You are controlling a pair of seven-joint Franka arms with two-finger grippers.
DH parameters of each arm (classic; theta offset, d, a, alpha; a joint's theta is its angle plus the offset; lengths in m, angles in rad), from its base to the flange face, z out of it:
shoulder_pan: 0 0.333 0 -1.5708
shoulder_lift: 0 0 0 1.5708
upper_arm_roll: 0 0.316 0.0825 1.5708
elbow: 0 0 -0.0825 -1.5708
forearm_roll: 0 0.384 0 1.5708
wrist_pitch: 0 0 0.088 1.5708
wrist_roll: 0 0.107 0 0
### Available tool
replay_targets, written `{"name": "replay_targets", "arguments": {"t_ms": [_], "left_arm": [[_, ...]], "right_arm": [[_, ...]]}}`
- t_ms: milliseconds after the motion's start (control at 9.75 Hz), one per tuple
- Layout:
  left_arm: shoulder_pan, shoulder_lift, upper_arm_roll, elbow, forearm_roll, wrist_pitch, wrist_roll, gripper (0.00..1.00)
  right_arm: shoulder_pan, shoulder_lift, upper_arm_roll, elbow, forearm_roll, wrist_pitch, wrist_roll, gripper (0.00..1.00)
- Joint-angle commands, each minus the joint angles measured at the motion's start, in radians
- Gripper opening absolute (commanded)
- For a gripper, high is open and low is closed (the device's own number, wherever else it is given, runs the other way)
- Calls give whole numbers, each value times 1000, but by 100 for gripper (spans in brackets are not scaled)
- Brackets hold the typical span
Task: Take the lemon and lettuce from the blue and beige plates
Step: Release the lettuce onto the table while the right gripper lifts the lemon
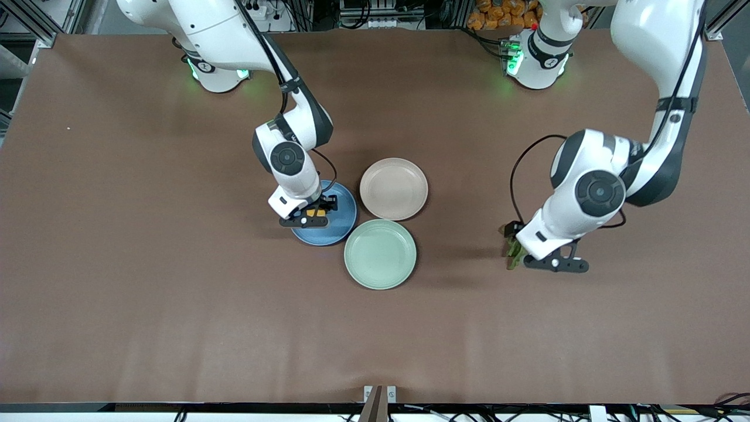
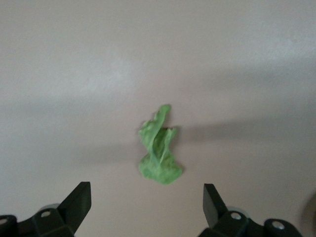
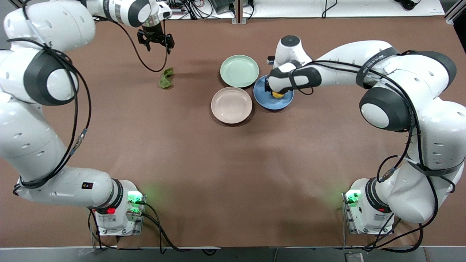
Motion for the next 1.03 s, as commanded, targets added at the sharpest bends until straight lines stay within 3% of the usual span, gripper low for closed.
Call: {"name": "replay_targets", "arguments": {"t_ms": [0, 205, 410, 718, 923], "left_arm": [[24, -160, 2, -186, -57, 20, -8, 100], [6, -252, 37, -274, -64, 20, -3, 100], [-59, -307, 96, -276, -81, 19, 0, 100], [-47, -369, 97, -213, -126, 20, 0, 100], [-47, -369, 98, -129, -165, 20, -3, 100]], "right_arm": [[-53, -44, 6, 71, 19, -162, -6, 51], [-105, -68, 6, 124, 19, -277, -57, 51], [-157, -99, 3, 167, 17, -383, -132, 51], [-252, -131, 2, 241, 5, -519, -229, 51], [-299, -160, 2, 249, -39, -535, -238, 51]]}}
